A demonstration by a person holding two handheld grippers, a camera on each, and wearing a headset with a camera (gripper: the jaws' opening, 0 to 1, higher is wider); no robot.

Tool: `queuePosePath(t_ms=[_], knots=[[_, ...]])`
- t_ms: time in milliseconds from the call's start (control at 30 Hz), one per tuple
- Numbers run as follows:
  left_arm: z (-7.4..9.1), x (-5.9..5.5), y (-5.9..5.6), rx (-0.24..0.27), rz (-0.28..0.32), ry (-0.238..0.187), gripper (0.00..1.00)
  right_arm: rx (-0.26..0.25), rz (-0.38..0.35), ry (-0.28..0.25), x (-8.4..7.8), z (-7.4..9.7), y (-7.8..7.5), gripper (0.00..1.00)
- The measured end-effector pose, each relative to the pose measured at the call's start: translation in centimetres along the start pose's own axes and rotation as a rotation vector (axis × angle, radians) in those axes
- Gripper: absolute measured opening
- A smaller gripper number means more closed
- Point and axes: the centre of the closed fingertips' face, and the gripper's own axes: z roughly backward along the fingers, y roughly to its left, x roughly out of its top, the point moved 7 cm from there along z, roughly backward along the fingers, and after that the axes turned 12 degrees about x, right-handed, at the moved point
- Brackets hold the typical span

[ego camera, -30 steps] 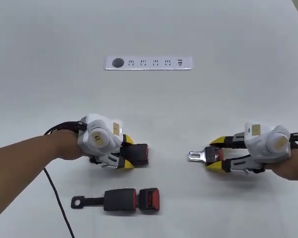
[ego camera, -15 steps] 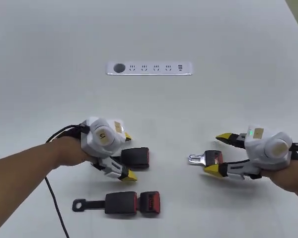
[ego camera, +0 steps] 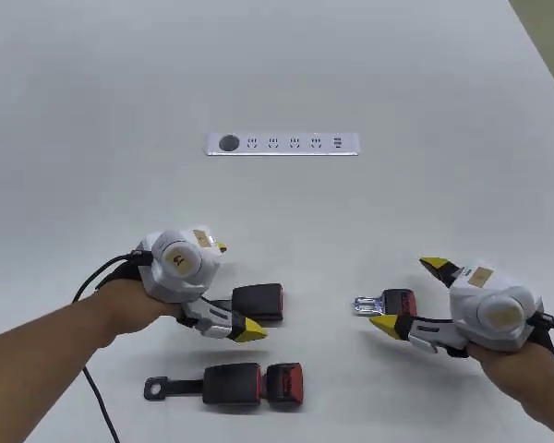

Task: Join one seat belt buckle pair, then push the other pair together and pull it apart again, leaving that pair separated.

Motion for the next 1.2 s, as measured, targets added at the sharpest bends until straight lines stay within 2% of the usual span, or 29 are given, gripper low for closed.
queuePosePath(t_ms=[100, 167, 233, 267, 333, 367, 467, 567, 633, 700, 833, 967, 1033, 1100, 1200], knots=[[0.6, 0.0, 0.2, 0.046, 0.081, -0.023, 1.00, -0.049, -0.038, -0.040, 0.5, 0.2, 0.7, 0.80], [1.3, 0.0, 0.3, 0.075, 0.099, -0.034, 1.00, -0.088, -0.057, -0.045, 0.5, 0.3, 0.7, 0.83], [1.6, -0.3, 0.5, 0.104, 0.121, -0.031, 1.00, -0.126, -0.046, -0.046, 0.7, 0.5, 0.7, 0.83], [2.0, -0.3, 0.5, 0.136, 0.144, -0.034, 1.00, -0.144, -0.051, -0.054, 0.9, 0.7, 0.9, 0.84], [2.5, -0.5, 0.5, 0.158, 0.179, -0.055, 1.00, -0.162, -0.064, -0.065, 1.3, 0.9, 1.4, 0.85], [2.7, -0.6, 0.5, 0.170, 0.191, -0.064, 1.00, -0.171, -0.071, -0.072, 1.4, 1.0, 1.2, 0.85], [3.7, -0.5, 0.3, 0.191, 0.246, -0.090, 1.00, -0.187, -0.091, -0.088, 1.4, 1.4, 1.2, 0.86], [4.6, -0.5, 0.0, 0.209, 0.246, -0.105, 1.00, -0.201, -0.090, -0.105, 1.6, 1.8, 1.7, 0.86], [5.2, -0.6, -0.1, 0.220, 0.264, -0.130, 1.00, -0.204, -0.090, -0.110, 1.7, 2.0, 2.1, 0.88], [5.7, -1.1, 0.1, 0.228, 0.285, -0.151, 1.00, -0.209, -0.096, -0.119, 1.7, 2.1, 2.4, 0.89], [7.0, -2.0, -0.2, 0.248, 0.328, -0.166, 1.00, -0.214, -0.098, -0.136, 1.7, 2.5, 3.6, 0.93], [8.5, -3.0, -0.8, 0.253, 0.364, -0.188, 1.00, -0.207, -0.092, -0.140, 1.8, 2.9, 4.9, 0.98], [9.1, -3.4, -1.7, 0.259, 0.358, -0.184, 1.00, -0.204, -0.091, -0.138, 1.9, 3.2, 5.5, 0.99], [9.7, -3.8, -1.9, 0.268, 0.360, -0.186, 1.00, -0.207, -0.096, -0.142, 1.8, 3.6, 5.8, 0.99], [10.9, -4.2, -2.0, 0.282, 0.396, -0.219, 1.00, -0.204, -0.098, -0.147, 1.7, 4.0, 6.5, 0.99]])
